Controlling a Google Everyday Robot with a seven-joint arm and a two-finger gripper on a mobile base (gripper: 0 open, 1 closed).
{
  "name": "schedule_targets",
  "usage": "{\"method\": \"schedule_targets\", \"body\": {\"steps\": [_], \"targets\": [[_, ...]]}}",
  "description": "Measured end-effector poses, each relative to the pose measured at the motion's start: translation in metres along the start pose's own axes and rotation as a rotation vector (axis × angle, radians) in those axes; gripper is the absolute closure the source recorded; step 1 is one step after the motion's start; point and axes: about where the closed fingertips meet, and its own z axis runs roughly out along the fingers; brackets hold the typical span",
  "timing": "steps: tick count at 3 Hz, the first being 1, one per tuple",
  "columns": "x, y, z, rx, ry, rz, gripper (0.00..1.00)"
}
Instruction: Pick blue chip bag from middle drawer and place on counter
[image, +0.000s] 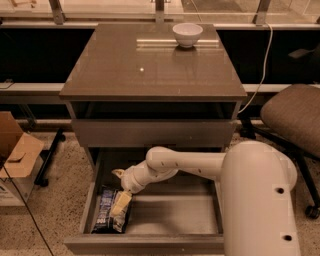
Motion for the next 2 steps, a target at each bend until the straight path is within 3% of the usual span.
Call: {"method": "schedule_targets", "body": {"steps": [2], "targets": [[0.029, -0.015, 0.033, -0.046, -0.027, 0.056, 0.00]]}}
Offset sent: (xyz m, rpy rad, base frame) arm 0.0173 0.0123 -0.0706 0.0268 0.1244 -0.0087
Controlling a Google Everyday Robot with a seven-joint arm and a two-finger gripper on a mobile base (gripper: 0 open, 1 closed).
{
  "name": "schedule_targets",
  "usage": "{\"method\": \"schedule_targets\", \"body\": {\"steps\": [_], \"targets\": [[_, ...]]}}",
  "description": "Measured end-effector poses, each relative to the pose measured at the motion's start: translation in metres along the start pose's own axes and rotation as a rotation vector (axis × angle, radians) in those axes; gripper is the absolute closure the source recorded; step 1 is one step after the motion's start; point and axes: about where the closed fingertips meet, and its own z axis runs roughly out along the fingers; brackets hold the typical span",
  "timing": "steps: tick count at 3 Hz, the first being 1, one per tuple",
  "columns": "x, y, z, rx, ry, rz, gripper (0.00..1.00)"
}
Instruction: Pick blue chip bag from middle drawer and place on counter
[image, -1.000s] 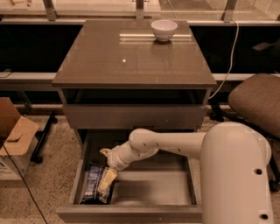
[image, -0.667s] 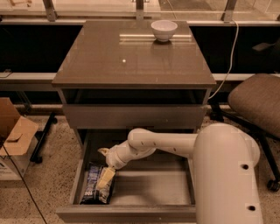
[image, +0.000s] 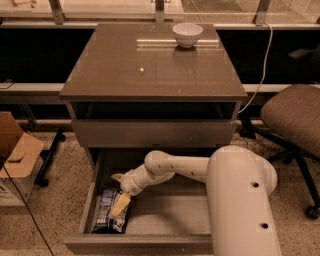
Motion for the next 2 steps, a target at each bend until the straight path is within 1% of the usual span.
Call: {"method": "schedule_targets", "body": {"steps": [1, 2], "targets": [[0.0102, -0.0003, 0.0130, -0.027, -0.003, 0.014, 0.16], [0.0159, 0.0010, 0.0175, -0.034, 0.003, 0.017, 0.39]]}}
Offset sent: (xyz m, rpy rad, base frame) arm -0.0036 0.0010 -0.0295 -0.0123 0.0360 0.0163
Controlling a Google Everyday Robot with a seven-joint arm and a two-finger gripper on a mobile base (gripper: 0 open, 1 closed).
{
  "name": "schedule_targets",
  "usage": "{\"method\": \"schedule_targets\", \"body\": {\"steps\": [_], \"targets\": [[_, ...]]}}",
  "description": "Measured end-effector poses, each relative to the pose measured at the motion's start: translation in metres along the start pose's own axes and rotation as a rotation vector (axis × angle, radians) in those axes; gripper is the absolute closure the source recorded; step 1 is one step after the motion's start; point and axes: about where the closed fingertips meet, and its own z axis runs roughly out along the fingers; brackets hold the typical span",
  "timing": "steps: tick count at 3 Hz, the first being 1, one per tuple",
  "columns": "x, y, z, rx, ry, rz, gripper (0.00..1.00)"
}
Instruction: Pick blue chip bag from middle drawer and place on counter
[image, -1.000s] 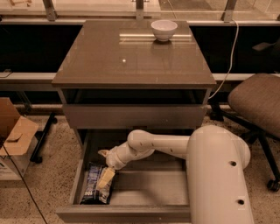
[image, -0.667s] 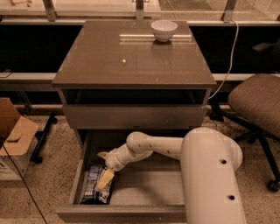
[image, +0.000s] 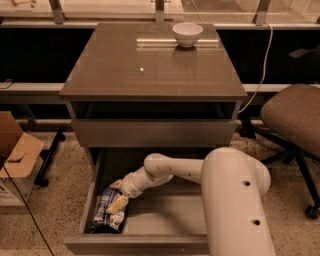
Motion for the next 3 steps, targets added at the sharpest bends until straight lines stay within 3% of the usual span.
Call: {"method": "schedule_targets", "body": {"steps": [1, 2, 3], "targets": [[0.002, 0.002, 0.000, 0.000, 0.005, -0.003, 0.62], [-0.009, 0.011, -0.018, 0.030, -0.045, -0.022, 0.86], [-0.033, 0.039, -0.074, 0.096, -0.165, -0.084, 1.00]]}}
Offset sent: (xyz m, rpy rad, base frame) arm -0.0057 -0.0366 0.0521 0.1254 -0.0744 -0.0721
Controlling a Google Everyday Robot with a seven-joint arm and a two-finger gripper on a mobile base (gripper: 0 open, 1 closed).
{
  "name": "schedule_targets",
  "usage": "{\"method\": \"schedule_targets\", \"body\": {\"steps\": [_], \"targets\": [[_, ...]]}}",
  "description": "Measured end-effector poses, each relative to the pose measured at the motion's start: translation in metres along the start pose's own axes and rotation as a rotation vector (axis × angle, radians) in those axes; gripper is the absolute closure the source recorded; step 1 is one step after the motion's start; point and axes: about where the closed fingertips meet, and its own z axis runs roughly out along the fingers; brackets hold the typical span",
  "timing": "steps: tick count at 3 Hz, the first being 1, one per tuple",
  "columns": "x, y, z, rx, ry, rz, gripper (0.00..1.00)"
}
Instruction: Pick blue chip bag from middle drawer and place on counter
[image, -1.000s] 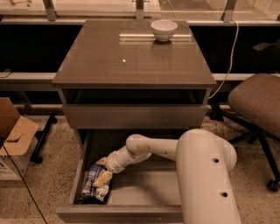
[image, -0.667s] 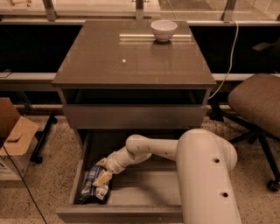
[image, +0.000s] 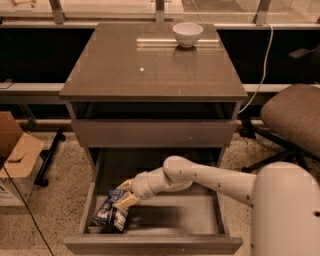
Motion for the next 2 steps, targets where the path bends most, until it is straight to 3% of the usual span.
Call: {"method": "schedule_targets", "body": {"steps": [1, 2], "targets": [[-0.020, 0.027, -0.050, 0.054, -0.071, -0.046, 1.00], [-0.049, 0.055, -0.114, 0.125, -0.091, -0.123, 1.00]]}}
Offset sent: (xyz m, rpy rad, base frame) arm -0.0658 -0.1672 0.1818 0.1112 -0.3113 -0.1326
